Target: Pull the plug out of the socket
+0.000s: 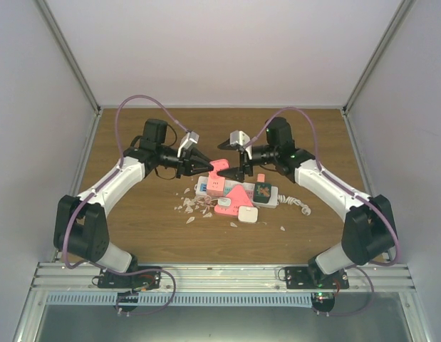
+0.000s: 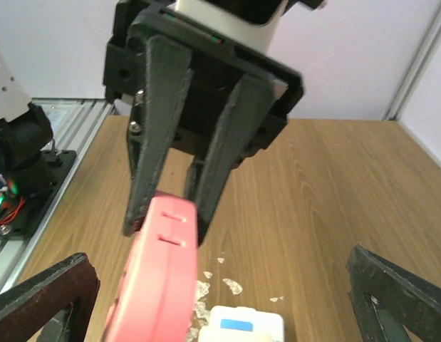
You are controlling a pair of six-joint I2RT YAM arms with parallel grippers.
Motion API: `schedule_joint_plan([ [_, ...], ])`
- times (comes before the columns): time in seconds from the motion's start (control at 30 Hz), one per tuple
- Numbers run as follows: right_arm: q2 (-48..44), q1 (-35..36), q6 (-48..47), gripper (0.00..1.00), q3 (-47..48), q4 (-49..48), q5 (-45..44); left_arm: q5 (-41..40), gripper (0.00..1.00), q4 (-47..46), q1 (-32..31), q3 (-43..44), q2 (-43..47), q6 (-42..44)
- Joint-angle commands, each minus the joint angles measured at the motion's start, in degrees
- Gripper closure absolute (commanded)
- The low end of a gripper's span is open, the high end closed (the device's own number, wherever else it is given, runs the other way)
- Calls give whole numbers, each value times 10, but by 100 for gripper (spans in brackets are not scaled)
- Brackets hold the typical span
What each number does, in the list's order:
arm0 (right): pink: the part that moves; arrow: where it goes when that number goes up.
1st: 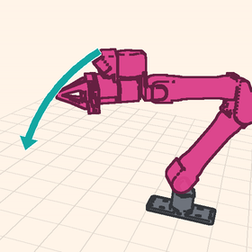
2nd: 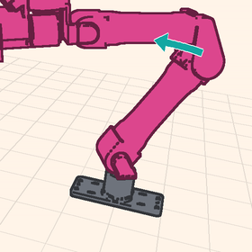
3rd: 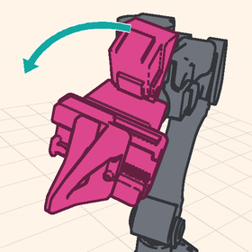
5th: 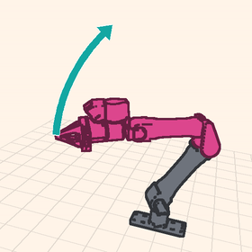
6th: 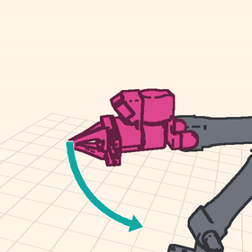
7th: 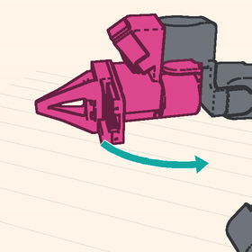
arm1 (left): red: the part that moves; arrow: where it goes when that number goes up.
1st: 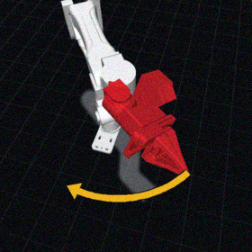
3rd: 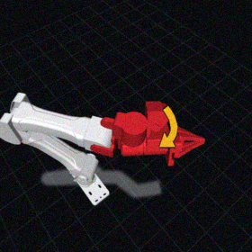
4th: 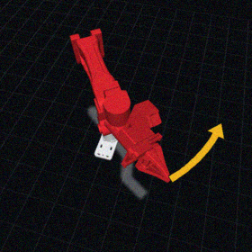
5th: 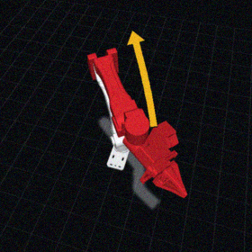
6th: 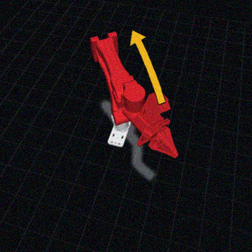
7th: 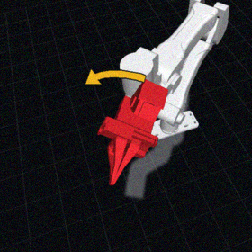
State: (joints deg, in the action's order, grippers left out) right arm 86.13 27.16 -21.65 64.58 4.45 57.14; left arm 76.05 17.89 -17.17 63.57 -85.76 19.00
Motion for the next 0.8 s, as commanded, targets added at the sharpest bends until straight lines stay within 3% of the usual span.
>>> schedule_joint_plan([
  [0.0, -7, 14, -34, 4, -5, 34, -6, 22, 100, -15, -2, 18, -7, -19],
  [0.3, 15, 13, 19, 8, 23, 9, -127, 11, 100, 16, -9, 12, 5, 24],
  [0.47, 33, -2, 33, 8, 65, 22, -111, -17, 100, 29, -9, 5, 4, 48],
  [0.63, 35, -2, 23, 6, 101, 60, -89, -97, 100, -50, 22, -22, -4, -7],
  [0.77, 23, -3, -10, 3, 105, 94, -95, -143, 100, -61, 59, -3, -34, -25],
])
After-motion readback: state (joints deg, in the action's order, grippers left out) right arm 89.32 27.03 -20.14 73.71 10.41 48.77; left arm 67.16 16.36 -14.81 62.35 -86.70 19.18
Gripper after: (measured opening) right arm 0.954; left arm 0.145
